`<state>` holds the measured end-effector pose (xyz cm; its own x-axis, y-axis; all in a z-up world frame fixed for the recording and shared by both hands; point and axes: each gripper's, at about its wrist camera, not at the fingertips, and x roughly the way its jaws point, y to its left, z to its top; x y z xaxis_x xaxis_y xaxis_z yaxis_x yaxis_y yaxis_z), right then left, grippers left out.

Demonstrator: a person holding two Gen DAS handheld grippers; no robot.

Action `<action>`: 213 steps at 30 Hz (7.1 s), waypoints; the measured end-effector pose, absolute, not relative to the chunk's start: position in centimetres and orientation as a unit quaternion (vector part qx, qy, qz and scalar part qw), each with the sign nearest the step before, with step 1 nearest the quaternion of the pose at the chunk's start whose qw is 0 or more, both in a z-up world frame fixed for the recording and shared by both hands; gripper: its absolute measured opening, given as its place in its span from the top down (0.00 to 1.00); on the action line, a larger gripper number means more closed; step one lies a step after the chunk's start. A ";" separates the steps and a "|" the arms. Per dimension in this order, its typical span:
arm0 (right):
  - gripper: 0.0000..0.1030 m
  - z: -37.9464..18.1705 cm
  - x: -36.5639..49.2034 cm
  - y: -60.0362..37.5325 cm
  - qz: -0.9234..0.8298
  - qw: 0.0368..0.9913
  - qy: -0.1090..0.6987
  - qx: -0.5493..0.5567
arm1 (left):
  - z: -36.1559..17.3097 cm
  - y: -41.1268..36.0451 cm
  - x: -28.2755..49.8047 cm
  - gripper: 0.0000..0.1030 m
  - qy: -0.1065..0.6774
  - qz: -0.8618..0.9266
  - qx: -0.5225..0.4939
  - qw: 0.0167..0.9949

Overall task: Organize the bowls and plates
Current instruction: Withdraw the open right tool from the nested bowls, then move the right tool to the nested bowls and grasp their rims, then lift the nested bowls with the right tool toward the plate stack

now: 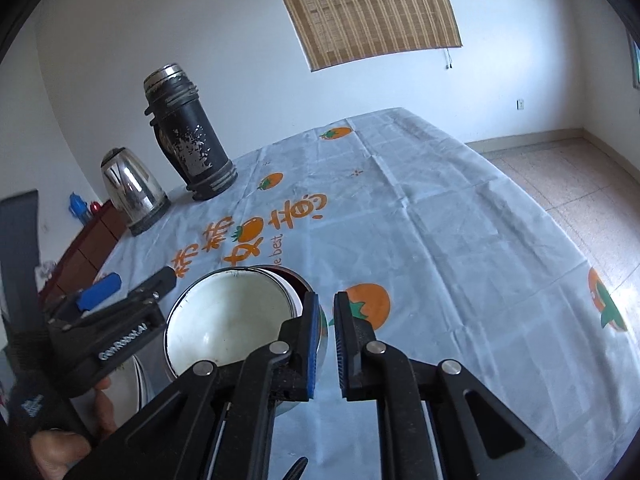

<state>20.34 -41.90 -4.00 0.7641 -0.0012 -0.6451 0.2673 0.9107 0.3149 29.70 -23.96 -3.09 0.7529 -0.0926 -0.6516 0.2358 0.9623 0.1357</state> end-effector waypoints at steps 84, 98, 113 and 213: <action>0.25 1.2 -0.7 -33.6 -0.102 0.957 0.243 0.124 | -0.3 -16.2 9.5 0.00 0.283 -0.151 0.066 0.945; 0.25 2.4 -1.2 -33.9 -0.104 0.962 0.225 0.115 | -0.1 -16.8 9.5 0.00 0.277 -0.144 0.068 0.948; 0.25 2.1 1.3 -36.3 -0.100 0.961 0.232 0.115 | -0.9 -17.9 11.6 0.00 0.285 -0.137 0.084 0.945; 0.68 -4.3 9.9 -40.3 -0.098 0.884 0.406 0.212 | -4.2 -27.1 17.5 0.78 0.422 -0.242 0.080 0.870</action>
<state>9.91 -40.34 -4.31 0.6516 -0.0021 -0.7586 0.3453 0.8912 0.2942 17.49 -27.06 -4.23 0.5261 -0.3532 -0.7736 0.4888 0.8700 -0.0648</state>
